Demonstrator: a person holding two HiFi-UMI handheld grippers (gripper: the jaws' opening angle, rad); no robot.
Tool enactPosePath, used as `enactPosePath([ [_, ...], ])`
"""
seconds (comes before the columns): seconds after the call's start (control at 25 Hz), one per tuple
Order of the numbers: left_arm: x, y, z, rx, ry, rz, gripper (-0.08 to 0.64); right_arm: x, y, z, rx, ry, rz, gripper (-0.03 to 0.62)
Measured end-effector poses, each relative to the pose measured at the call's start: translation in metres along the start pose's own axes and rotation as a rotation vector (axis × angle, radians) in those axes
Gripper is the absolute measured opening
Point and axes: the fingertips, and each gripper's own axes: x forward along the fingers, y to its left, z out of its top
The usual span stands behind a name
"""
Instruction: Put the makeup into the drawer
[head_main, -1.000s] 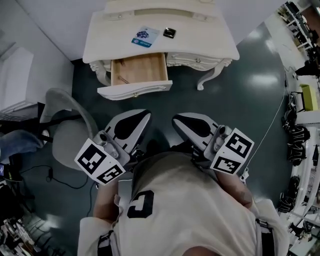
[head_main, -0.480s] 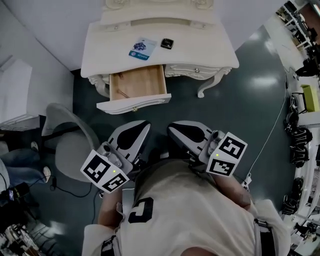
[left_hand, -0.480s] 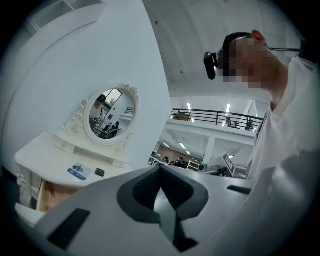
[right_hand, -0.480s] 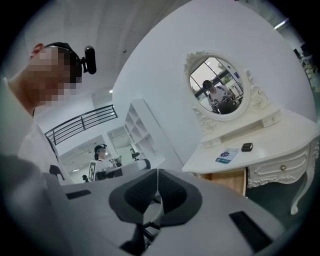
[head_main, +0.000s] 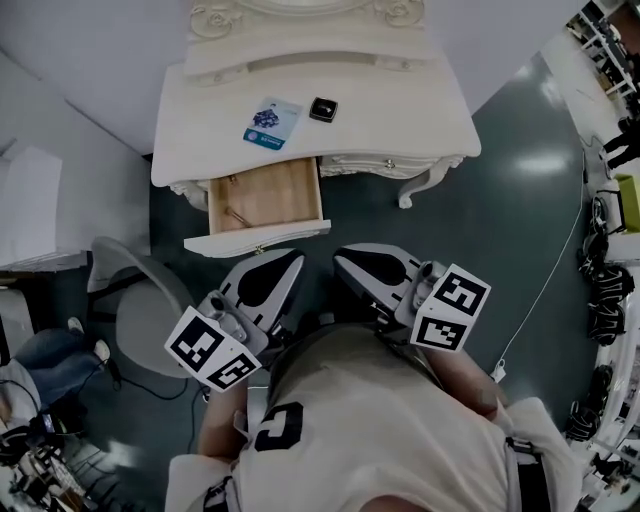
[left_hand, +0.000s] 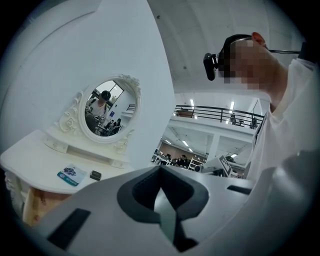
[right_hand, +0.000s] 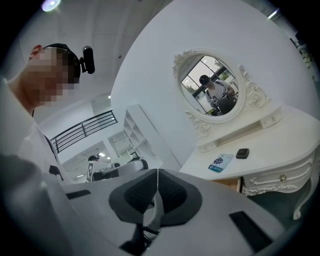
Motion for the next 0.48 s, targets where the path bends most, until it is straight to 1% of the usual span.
enactPosePath([
  [0.24, 0.040, 0.010, 0.008, -0.001, 0.010, 0.036, 0.057, -0.006, -0.041, 0.025, 0.015, 0.012, 0.027, 0.028],
  [0.48, 0.082, 0.029, 0.011, 0.005, 0.024, 0.081, 0.057, -0.004, -0.094, 0.051, 0.018, 0.022, 0.050, 0.028],
])
